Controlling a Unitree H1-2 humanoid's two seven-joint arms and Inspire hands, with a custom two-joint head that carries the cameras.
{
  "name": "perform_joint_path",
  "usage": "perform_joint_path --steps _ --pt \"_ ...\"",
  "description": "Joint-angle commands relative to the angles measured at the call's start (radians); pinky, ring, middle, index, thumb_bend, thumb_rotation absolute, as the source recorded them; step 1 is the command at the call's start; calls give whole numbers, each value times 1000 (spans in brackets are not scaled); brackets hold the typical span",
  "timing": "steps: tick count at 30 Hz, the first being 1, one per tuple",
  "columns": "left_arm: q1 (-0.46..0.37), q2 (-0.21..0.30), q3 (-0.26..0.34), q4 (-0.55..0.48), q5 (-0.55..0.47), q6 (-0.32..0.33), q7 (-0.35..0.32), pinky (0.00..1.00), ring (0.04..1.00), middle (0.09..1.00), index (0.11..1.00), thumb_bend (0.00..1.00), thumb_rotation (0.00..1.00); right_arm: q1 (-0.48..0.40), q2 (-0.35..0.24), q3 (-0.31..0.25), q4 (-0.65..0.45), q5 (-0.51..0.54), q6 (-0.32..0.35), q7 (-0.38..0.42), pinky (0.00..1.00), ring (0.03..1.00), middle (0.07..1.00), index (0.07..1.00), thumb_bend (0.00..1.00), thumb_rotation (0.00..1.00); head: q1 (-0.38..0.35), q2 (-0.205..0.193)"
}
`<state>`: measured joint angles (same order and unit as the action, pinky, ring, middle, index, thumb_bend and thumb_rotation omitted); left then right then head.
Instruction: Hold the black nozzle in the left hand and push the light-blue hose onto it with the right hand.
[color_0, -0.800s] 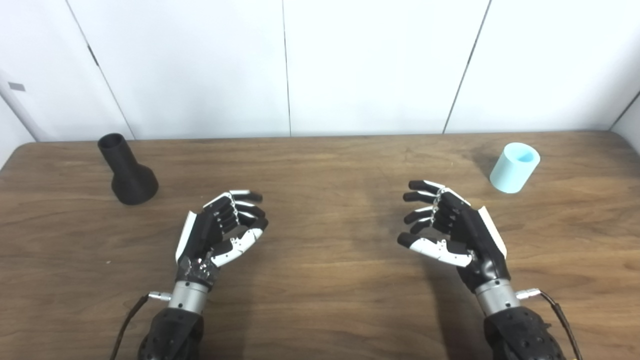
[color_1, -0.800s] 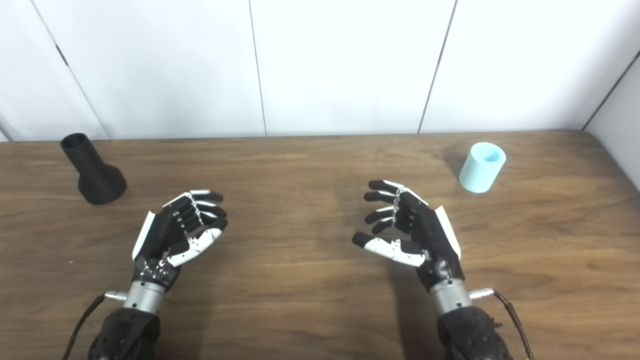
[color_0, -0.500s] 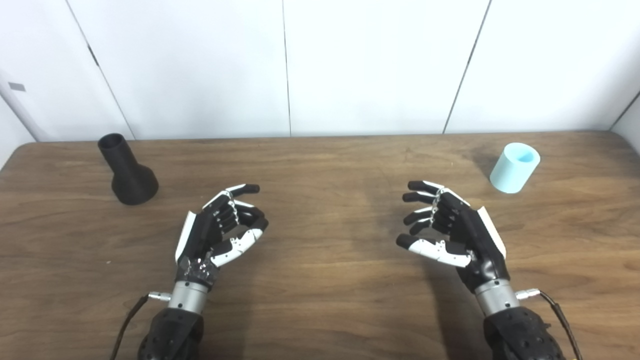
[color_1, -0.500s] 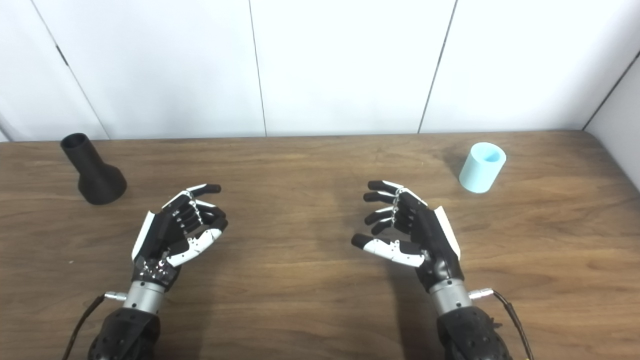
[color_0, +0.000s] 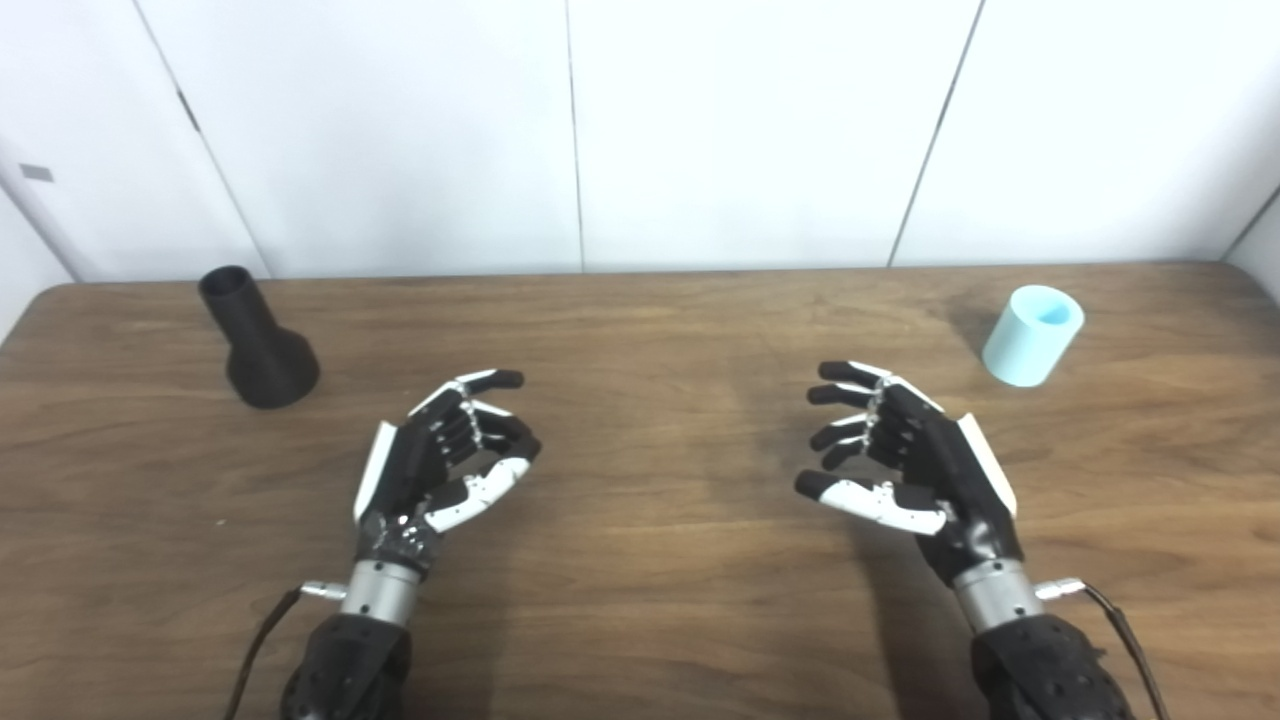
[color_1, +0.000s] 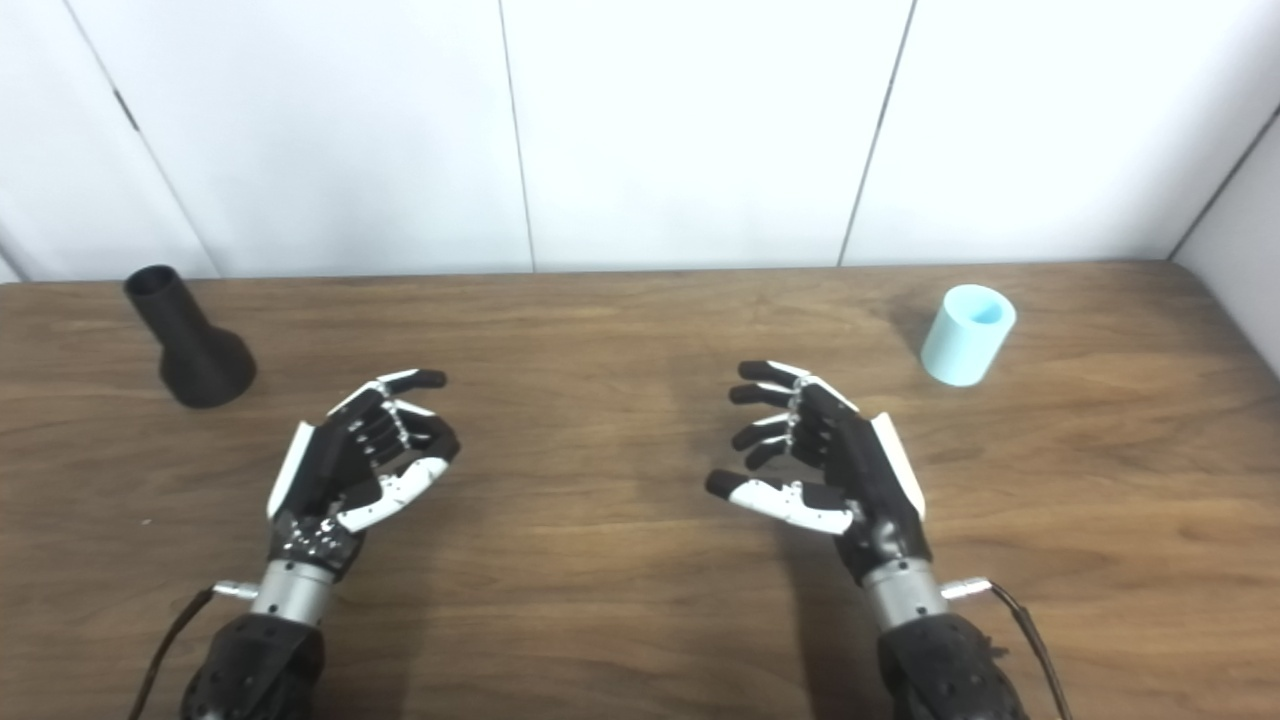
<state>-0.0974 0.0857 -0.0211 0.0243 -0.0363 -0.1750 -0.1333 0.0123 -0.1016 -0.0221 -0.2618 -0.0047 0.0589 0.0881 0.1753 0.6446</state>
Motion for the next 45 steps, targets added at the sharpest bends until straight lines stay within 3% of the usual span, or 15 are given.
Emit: perform_joint_path --steps 1,3,6,9,12,13,16,21,27,33,36,40,45 --pt "1 -31 -18 30 1 -33 5 508 541 495 685 538 0 -16 -33 -17 -1 29 -70 16 436 539 697 730 666 161 26 -5" --pt "-1 -51 -32 49 17 -37 13 495 542 495 684 538 0 -14 -56 -35 26 51 -91 26 434 549 715 745 667 169 125 -40" --pt "-7 -75 -47 80 50 -63 34 482 543 495 672 538 0 -15 -74 -53 40 97 -84 42 431 563 727 763 663 158 193 -79" --pt "-11 -92 -46 86 69 -63 54 480 552 496 663 538 0 -14 -77 -57 33 109 -75 41 438 556 728 773 595 43 220 -105" --pt "-16 -103 -25 53 118 -58 109 489 579 497 675 537 0 -10 -70 -60 18 94 -48 19 455 534 683 739 602 70 231 -116" --pt "-18 -105 -18 44 133 -60 126 507 608 601 691 609 92 -11 -70 -60 17 94 -44 17 461 530 675 729 608 88 232 -117" --pt "-22 -138 46 -27 203 -3 245 560 668 712 721 646 174 -16 -66 -64 30 99 -53 17 450 513 655 708 619 102 239 -125" --pt "-29 -183 171 -173 283 140 404 621 703 744 761 615 203 -21 -67 -68 51 120 -68 31 415 494 651 697 616 112 247 -133" --pt "-37 -122 257 -235 297 188 463 602 701 751 788 630 207 -30 -70 -72 68 133 -74 35 384 477 644 683 644 161 260 -144" --pt "-51 -9 334 -251 249 227 439 614 712 770 791 629 166 -33 -71 -73 76 129 -74 35 370 473 633 670 675 199 264 -153" --pt "-60 57 349 -239 268 255 430 605 716 779 799 639 172 -36 -72 -72 86 128 -80 37 373 471 631 668 691 217 269 -152" --pt "-74 127 359 -220 254 294 410 705 765 817 835 656 174 -41 -75 -69 98 125 -89 40 373 470 629 663 694 232 271 -155" --pt "-91 204 354 -165 266 342 380 776 827 854 882 760 228 -44 -73 -68 109 126 -92 40 383 469 629 660 681 202 273 -159"
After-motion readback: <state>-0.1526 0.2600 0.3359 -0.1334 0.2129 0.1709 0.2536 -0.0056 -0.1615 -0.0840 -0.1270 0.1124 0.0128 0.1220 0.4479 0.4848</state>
